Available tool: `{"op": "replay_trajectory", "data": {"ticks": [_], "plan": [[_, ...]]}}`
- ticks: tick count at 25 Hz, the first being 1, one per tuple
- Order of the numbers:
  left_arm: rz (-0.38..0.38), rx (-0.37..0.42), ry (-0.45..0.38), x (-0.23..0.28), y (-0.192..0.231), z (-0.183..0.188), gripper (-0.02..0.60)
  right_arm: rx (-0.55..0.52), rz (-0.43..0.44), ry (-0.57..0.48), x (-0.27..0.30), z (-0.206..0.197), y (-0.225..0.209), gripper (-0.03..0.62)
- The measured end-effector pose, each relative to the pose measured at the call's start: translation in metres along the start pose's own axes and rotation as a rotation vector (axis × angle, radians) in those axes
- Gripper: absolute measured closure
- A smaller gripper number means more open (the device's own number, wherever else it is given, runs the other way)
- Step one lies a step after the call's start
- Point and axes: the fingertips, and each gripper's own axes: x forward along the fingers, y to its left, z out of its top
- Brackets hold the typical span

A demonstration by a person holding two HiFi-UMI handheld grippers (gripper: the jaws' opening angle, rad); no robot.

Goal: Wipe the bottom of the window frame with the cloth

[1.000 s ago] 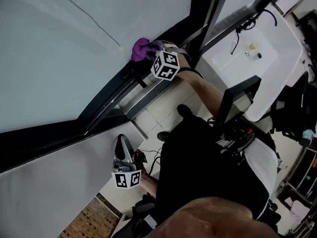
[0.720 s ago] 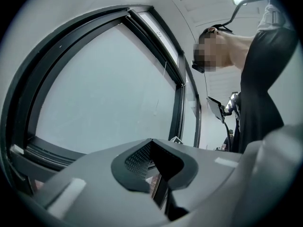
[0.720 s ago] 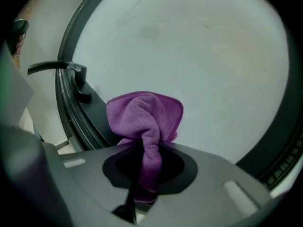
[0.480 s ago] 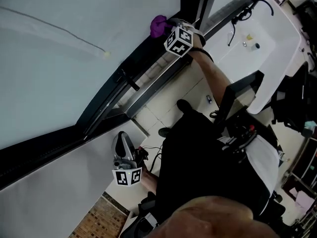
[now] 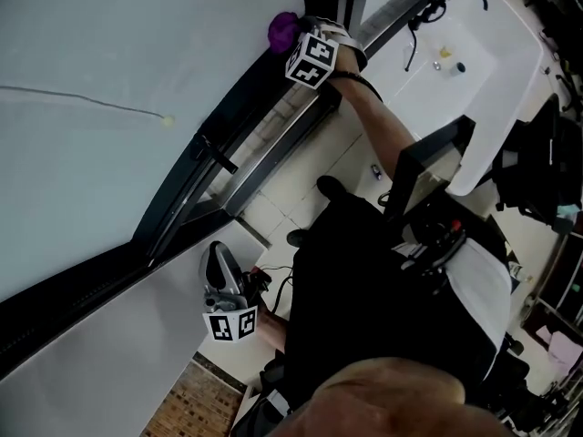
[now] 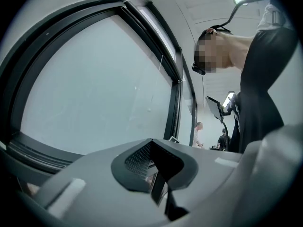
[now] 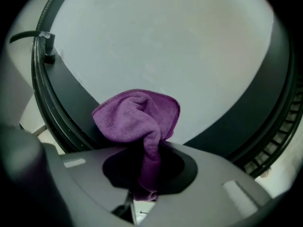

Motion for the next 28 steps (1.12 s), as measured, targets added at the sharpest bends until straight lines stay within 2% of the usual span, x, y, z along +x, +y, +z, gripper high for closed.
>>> {"op": "replay_trajectory", "data": {"ticks": [9, 14, 18, 21, 23, 24, 28], "plan": [[-0.008, -0.006, -0.004, 0.005, -0.001, -0.005, 0.581, -0.14, -0.115, 0.111, 0.013, -0.016, -0.012, 0.534], [-0.015, -0.007, -0.004, 0.006, -0.003, -0.008, 0.581, -0.121, -0.123, 0.117, 0.011, -0.029, -0.014, 0.534], [-0.003, -0.008, -0.01, -0.003, 0.003, -0.012, 0.581, -0.113, -0.133, 0.082, 0.005, -0.034, -0.007, 0.533], [-0.014, -0.011, -0.005, -0.002, 0.005, -0.013, 0.581, -0.032, -0.121, 0.057, -0.017, -0.044, -0.006, 0.533], [-0.026, -0.013, -0.003, 0.0, 0.008, -0.01, 0.581, 0.129, -0.042, -0.02, -0.045, -0.041, 0.001, 0.533], [-0.026, -0.014, -0.004, -0.001, 0.009, -0.009, 0.581, 0.238, 0.036, -0.09, -0.061, -0.033, 0.01, 0.533], [0.009, -0.022, -0.023, -0.012, 0.02, -0.008, 0.581, 0.664, 0.5, -0.541, -0.135, 0.034, 0.061, 0.532]]}}
